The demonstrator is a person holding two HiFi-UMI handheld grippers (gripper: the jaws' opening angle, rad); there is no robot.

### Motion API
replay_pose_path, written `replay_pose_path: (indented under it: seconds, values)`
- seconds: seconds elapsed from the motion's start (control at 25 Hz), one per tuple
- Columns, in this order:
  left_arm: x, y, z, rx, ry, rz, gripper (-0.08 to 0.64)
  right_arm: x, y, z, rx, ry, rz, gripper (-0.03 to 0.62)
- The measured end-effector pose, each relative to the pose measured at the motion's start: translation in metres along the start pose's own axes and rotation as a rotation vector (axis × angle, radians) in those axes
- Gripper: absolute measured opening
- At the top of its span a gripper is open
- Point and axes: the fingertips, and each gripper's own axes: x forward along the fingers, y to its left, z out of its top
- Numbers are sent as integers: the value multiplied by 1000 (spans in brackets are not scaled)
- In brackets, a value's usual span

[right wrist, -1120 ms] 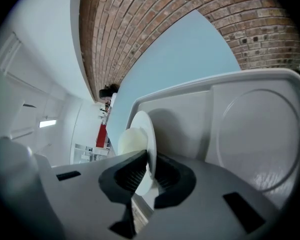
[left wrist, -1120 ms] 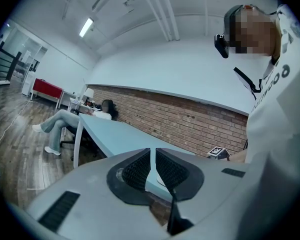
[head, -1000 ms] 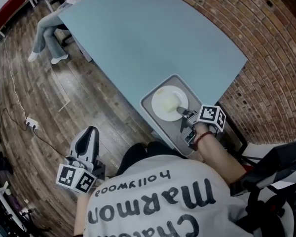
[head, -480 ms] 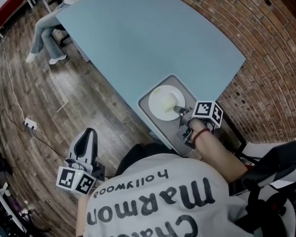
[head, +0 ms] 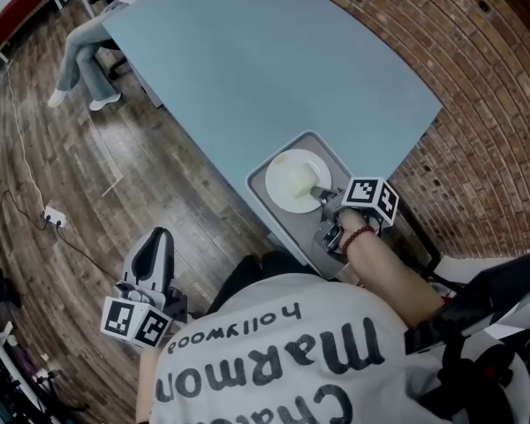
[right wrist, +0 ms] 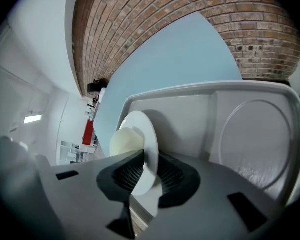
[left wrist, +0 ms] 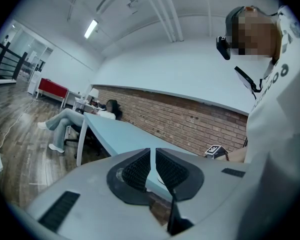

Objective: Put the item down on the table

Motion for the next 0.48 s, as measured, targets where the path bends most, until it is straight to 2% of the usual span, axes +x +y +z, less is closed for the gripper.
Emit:
replay_pose_path:
  seconds: [0.36,0.48]
  values:
    - [-12,2,-5,-8,-4,24,36,-3,-1,4,-105,-53,-49,74]
    - [-14,3,-5,-6,-2,27,37,-5,0,7,-190,-81,-87,84]
